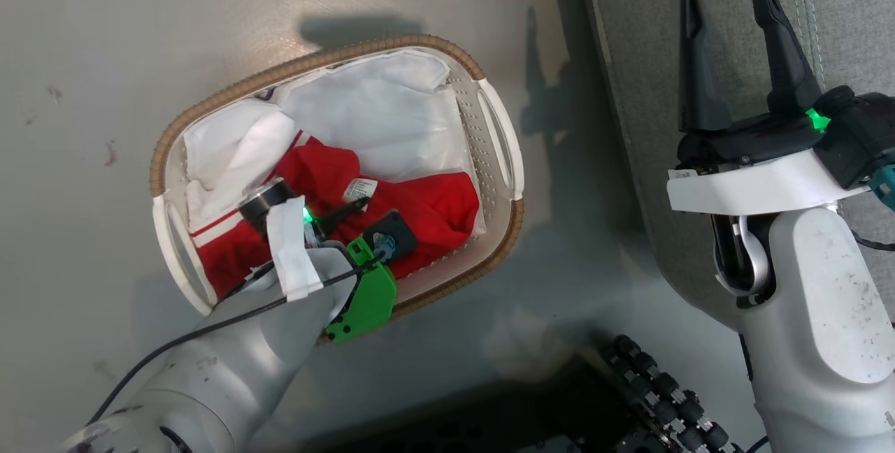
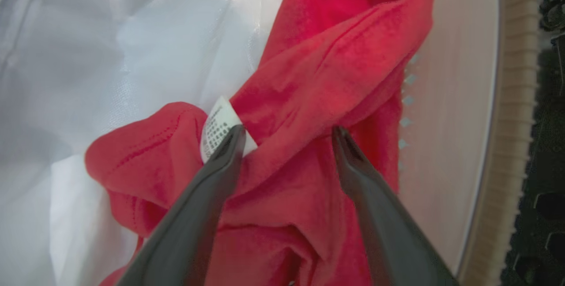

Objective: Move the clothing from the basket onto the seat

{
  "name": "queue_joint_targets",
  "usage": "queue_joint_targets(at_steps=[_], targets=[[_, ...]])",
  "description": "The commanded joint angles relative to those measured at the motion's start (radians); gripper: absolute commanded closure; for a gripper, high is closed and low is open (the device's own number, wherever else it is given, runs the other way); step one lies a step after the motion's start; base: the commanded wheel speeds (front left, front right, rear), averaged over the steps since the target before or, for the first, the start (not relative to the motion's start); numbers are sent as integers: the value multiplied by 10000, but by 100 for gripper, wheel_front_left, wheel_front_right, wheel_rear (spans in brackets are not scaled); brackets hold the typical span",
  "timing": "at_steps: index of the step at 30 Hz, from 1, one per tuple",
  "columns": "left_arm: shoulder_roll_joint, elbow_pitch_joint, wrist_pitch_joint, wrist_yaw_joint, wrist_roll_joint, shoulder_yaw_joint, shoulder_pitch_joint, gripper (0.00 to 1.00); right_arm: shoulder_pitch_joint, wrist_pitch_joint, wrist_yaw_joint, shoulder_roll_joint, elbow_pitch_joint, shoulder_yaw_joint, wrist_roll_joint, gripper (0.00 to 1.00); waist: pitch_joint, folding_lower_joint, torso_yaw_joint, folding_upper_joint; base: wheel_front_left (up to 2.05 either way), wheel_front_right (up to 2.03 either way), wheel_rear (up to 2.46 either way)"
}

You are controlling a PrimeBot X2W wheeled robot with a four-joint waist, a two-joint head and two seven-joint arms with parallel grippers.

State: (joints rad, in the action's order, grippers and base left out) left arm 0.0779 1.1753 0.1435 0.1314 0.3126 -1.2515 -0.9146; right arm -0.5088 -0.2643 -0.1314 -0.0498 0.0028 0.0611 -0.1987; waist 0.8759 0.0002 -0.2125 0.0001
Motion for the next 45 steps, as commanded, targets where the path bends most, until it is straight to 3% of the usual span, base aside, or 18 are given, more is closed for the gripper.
queue_joint_targets(at_steps=[1,7,8,9,11,26,36,45], targets=[[140,87,-72,-14,100,-51,-300,0,-131,-2,14,-15,-93,49,-77,0,400,-2,-364,-1,0,0,0],[292,377,-150,-14,315,-196,-615,0,-151,-2,14,-17,-248,196,-201,0,592,-2,-483,-1,0,0,0],[306,409,-123,-14,375,-197,-646,9,-156,-2,14,-17,-254,205,-211,0,606,-2,-490,-1,0,0,0],[310,446,-108,-14,429,-201,-658,60,-159,-2,14,-15,-256,216,-221,0,612,-2,-492,-1,0,0,0],[304,491,-80,-14,580,-212,-659,100,-145,-2,14,-17,-226,224,-233,0,587,-2,-488,-1,0,0,0],[136,17,1209,-136,1204,186,-224,100,248,-2,14,-21,318,216,287,0,-1080,-2,180,-1,0,0,0],[639,-2868,1218,-690,1098,1264,750,100,1038,-2,14,-24,1037,48,787,0,-3385,-2,919,-1,0,0,0],[1090,-4495,1222,-816,639,1846,1334,100,2121,-1,14,-24,1660,-43,1052,0,-5560,-2,1398,-1,0,0,0]])
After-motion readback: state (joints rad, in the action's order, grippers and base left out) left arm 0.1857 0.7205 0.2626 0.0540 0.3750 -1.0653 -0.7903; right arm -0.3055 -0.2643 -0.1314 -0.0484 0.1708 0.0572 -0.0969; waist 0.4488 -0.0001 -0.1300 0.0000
